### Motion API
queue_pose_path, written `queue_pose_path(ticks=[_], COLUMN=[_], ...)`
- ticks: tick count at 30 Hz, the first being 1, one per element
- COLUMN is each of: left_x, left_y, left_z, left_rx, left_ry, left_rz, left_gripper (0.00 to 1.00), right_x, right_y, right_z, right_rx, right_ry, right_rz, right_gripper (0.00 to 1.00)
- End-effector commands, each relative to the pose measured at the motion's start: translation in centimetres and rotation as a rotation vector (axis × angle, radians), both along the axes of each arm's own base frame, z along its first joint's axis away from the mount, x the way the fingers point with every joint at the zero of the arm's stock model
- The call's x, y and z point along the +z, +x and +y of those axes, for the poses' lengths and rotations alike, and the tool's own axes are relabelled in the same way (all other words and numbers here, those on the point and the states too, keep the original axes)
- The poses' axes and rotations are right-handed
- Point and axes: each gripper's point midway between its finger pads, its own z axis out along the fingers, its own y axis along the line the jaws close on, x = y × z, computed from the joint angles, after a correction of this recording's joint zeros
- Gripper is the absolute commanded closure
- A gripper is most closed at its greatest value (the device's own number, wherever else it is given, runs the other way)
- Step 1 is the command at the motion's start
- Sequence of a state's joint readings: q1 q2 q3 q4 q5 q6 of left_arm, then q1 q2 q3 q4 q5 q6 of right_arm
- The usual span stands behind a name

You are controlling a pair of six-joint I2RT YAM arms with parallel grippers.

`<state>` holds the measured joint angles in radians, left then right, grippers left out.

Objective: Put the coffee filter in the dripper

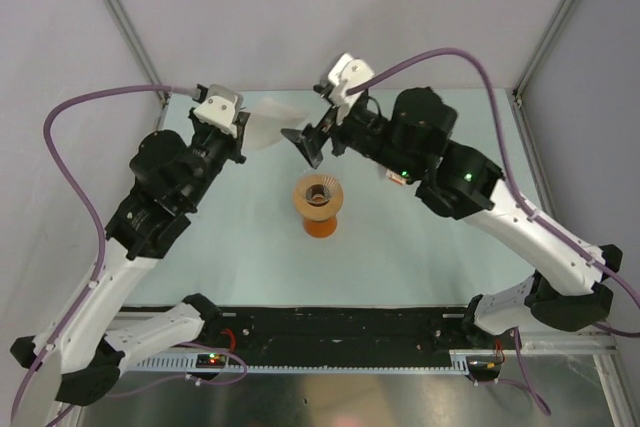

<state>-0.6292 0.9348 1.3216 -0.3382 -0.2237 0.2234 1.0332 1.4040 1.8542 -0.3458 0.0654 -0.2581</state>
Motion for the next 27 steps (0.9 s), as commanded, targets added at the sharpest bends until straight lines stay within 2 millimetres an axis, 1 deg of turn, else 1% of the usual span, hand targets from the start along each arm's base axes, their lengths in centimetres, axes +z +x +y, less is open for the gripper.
queue_pose_path(ticks=[1, 6, 9, 18, 22, 27], left_x=[2.3, 1.7, 1.5, 1.1, 1.4, 1.3], left_y=[-0.9, -1.4, -1.7, -1.6, -1.2, -0.7], left_z=[-0.1, -0.5, -1.0, -2.4, -2.6, -2.9], left_rx=[-0.016, -0.044, -0.067, -0.100, -0.089, -0.080], left_ry=[-0.041, -0.036, -0.036, -0.044, -0.072, -0.082], left_rz=[-0.111, -0.112, -0.112, -0.122, -0.122, -0.121], left_gripper=[1.00, 1.00, 1.00, 1.00, 1.00, 1.00], right_x=[0.2, -2.5, -3.3, -1.8, -1.5, -1.1], right_y=[1.1, 1.1, 1.1, 1.0, 1.2, 1.1], right_z=[0.2, 0.1, 0.0, -0.7, -0.6, -0.3], right_rx=[-0.072, -0.066, -0.058, 0.004, 0.008, 0.017], right_ry=[-0.008, -0.029, -0.016, 0.141, 0.177, 0.202], right_rz=[-0.090, -0.066, -0.034, 0.030, 0.034, 0.055], right_gripper=[0.07, 0.05, 0.05, 0.06, 0.10, 0.09])
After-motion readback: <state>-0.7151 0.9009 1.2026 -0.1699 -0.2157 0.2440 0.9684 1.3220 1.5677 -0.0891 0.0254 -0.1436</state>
